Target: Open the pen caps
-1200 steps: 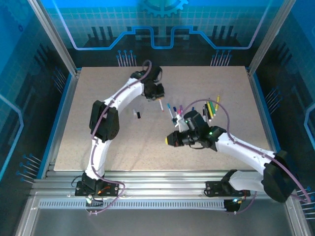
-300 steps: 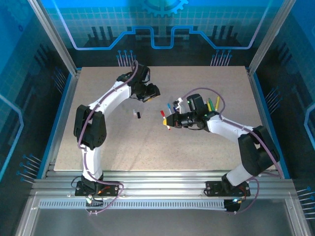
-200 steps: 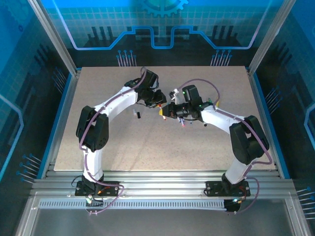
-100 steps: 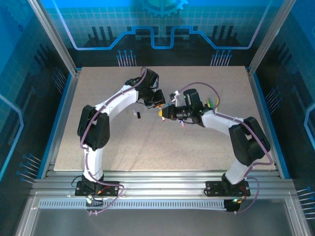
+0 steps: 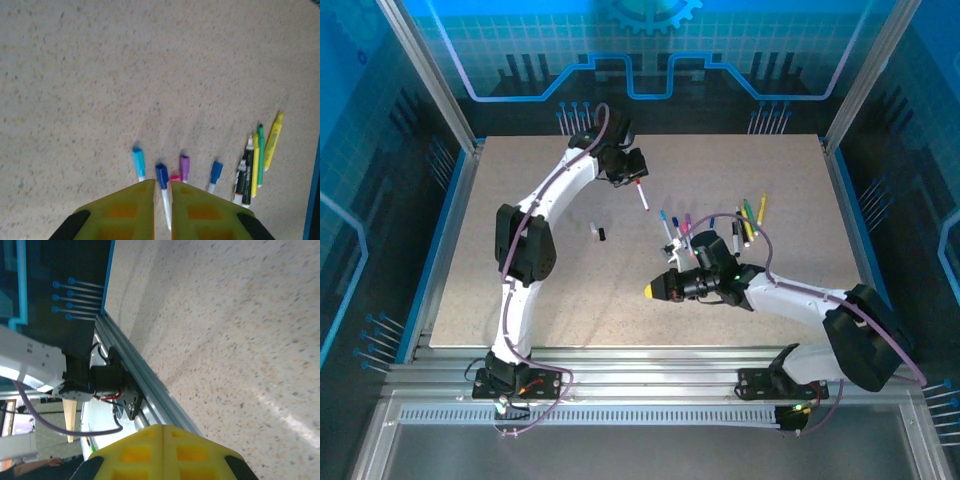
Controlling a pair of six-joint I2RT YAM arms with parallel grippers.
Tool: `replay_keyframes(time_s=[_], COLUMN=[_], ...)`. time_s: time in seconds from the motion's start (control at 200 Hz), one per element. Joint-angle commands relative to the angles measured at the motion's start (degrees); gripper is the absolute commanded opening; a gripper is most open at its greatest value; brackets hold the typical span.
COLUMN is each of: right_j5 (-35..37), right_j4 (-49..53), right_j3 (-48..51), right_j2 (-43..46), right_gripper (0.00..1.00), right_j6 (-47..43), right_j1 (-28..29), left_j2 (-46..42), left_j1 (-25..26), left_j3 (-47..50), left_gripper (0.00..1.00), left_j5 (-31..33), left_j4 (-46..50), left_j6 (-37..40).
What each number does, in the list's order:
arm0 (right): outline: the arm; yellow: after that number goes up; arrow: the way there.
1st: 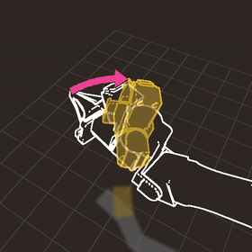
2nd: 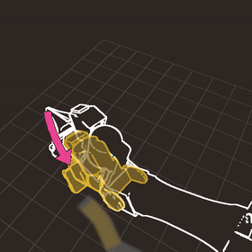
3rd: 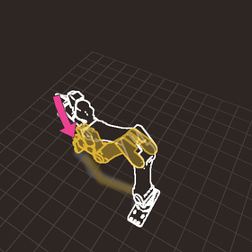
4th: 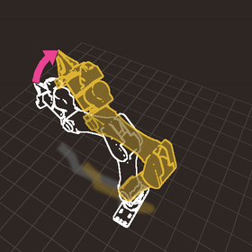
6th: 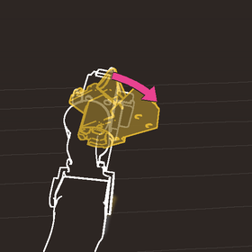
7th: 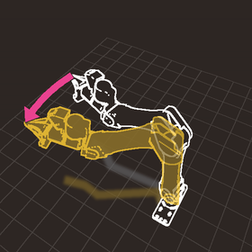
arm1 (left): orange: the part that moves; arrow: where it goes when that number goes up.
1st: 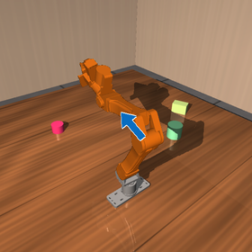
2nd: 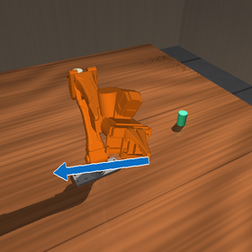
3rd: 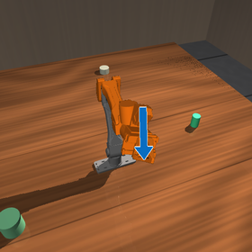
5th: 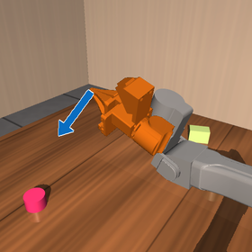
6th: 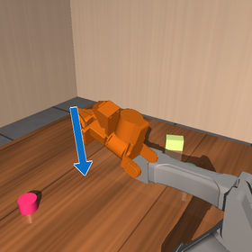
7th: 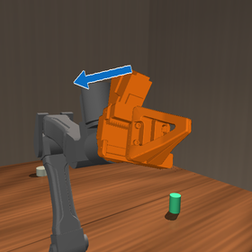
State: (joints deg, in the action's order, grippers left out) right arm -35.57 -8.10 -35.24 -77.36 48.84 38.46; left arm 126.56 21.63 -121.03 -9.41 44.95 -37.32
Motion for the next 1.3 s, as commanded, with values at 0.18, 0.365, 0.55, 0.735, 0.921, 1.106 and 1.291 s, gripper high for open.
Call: replay_keyframes(time_s=[0.18, 0.365, 0.55, 0.735, 0.921, 1.106, 1.291], right_j5=[0.20, 2.38, 2.49, 3.02, 2.09, 1.56, 1.22], right_j4=[4.82, 10.51, 10.39, 9.03, 4.86, 3.39, 0.57], right_j3=[-9.01, -14.74, -18.88, -23.11, -24.95, -24.52, -22.04], right_j2=[-2.44, -4.31, -7.79, -12.54, -16.49, -17.31, -16.34], right_gripper=[0.34, 0.51, 0.51, 0.40, 0.19, 0.25, 0.35], right_j6=[-5.79, -11.97, -13.26, -12.72, -8.80, -6.78, -5.15], right_j1=[-8.61, -10.09, -11.26, -11.68, -12.80, -13.64, -14.54], left_j2=[-11.92, -14.77, -15.38, -14.94, -15.16, -15.26, -14.80], left_j1=[3.54, 5.15, 6.73, 7.79, 7.90, 7.81, 7.81], left_j3=[14.26, 17.92, 18.68, 18.43, 19.76, 20.14, 19.61], left_gripper=[0.00, 0.00, 0.00, 0.00, 0.00, 0.00, 0.00], left_j5=[-1.71, -3.66, -5.78, -6.72, -6.48, -6.13, -5.82], left_j4=[-4.99, -6.49, -7.63, -7.86, -7.73, -7.32, -6.81], left_j6=[2.78, 2.33, 1.64, 1.46, 1.56, 1.99, 2.15])
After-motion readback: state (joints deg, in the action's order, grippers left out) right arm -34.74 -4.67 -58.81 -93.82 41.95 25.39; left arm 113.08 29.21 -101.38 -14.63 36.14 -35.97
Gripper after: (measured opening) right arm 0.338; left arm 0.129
